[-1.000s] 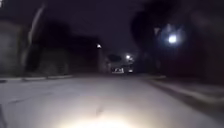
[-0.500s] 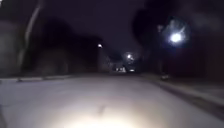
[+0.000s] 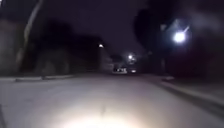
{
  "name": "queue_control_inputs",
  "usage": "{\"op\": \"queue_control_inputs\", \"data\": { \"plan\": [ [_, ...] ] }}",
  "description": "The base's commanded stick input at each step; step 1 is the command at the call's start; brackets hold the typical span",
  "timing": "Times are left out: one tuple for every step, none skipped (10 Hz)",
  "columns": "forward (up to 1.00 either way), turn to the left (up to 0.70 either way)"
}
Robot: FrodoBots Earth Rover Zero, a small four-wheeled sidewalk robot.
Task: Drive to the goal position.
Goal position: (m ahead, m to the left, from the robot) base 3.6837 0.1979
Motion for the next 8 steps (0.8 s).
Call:
{"op": "queue_control_inputs", "data": {
  "plan": [
    [0.70,-0.35],
    [0.70,-0.35],
    [0.70,-0.35],
    [0.70,-0.32],
    [0.70,-0.30],
    [0.70,-0.27],
    [0.70,-0.24],
    [0.70,-0.21]
  ]
}}
